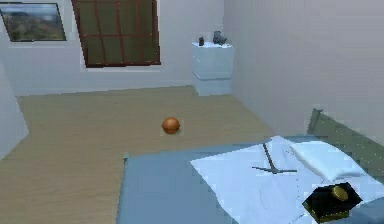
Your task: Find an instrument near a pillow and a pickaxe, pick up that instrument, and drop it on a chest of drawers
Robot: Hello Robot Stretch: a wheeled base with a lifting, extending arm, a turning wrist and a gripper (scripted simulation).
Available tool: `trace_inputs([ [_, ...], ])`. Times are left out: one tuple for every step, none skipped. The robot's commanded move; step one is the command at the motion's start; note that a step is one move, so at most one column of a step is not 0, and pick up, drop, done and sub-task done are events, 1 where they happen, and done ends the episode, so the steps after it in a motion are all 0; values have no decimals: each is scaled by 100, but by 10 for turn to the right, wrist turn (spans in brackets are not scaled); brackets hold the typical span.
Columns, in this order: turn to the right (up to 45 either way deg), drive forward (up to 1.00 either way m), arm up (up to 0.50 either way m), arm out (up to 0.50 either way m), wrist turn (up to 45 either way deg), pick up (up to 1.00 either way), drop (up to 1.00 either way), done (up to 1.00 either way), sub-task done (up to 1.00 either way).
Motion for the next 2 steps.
trace_inputs([
  [300, 0, 0, 0, 0, 0, 0, 0, 0],
  [0, 40, 0, 0, 0, 0, 0, 0, 0],
])
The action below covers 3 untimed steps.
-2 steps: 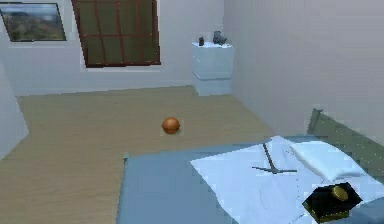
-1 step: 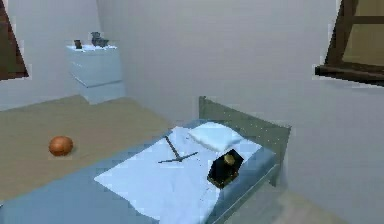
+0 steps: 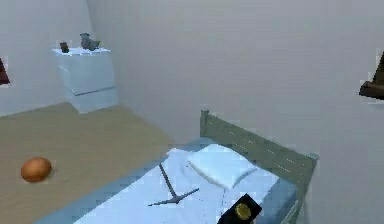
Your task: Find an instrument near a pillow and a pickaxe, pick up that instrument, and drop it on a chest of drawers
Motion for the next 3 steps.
trace_inputs([
  [-450, 0, 0, 0, 0, 0, 0, 0, 0],
  [-270, 0, 0, 0, 0, 0, 0, 0, 0],
  [0, 0, 50, 0, 0, 0, 0, 0, 0],
])
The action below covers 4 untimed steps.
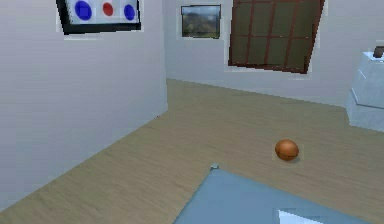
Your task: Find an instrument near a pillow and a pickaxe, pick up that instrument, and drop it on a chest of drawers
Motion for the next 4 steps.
trace_inputs([
  [0, 0, 10, 0, 0, 0, 0, 0, 0],
  [0, 0, 0, 36, 0, 0, 0, 0, 0],
  [0, 0, 0, 0, 450, 0, 0, 0, 0],
  [0, 0, 0, 0, 450, 0, 0, 0, 0],
])
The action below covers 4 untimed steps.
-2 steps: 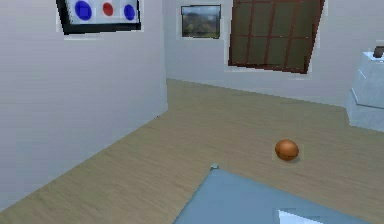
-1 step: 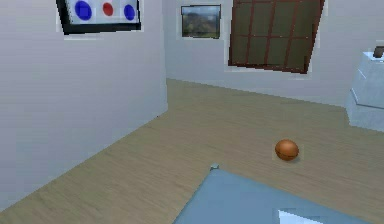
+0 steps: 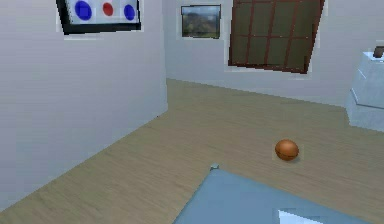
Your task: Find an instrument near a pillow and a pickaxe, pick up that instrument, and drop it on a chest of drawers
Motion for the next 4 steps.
trace_inputs([
  [0, 0, 0, 0, 450, 0, 0, 0, 0],
  [0, 0, 0, 0, 330, 0, 0, 0, 0],
  [0, 0, -30, 0, 0, 0, 0, 0, 0],
  [0, 0, 0, 0, 0, 100, 0, 0, 0],
])
